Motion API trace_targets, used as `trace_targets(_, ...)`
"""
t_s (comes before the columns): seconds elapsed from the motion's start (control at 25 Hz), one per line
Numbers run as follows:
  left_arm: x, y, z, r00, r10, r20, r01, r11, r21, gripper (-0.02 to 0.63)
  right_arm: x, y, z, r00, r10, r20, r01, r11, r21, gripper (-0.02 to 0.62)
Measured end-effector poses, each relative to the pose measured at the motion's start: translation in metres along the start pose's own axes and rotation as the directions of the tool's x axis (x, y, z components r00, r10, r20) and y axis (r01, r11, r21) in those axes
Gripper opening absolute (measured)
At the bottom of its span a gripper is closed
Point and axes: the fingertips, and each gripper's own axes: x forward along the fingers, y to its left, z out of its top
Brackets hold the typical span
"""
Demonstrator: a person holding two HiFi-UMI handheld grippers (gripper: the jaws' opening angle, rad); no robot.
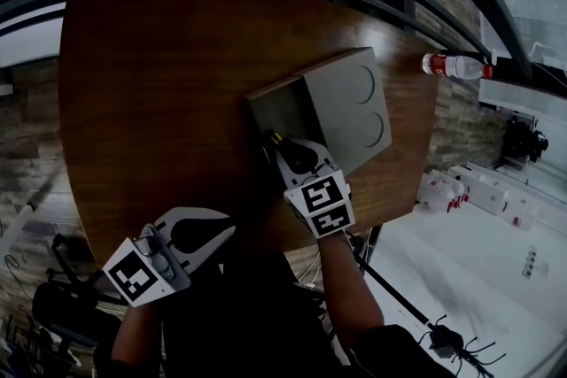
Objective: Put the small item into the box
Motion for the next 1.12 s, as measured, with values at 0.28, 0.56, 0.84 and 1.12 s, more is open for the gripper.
trace_targets(0.28, -0.014, -0.001, 0.006, 0.999, 0.035, 0.006, -0.035, 0.999, 0.040, 0.017, 0.000, -0.001, 0.000, 0.999, 0.022, 0.029, -0.023, 0.998, 0.051, 0.094)
trace_targets(0.56, -0.046, -0.005, 0.040, 0.995, 0.087, 0.052, -0.092, 0.992, 0.091, 0.017, -0.040, 0.001, 0.032, 0.992, -0.041, 0.119, 0.037, 0.999, 0.041, 0.090)
trace_targets(0.84, -0.070, -0.024, 0.100, 0.988, 0.075, 0.133, -0.090, 0.990, 0.111, 0.015, -0.149, 0.066, 0.119, 0.890, 0.129, 0.437, -0.141, 0.990, -0.006, 0.030)
trace_targets(1.12, -0.092, -0.066, 0.162, 0.988, 0.025, 0.154, -0.066, 0.961, 0.268, 0.015, -0.275, 0.148, 0.187, 0.671, 0.267, 0.692, -0.187, 0.964, -0.191, 0.011)
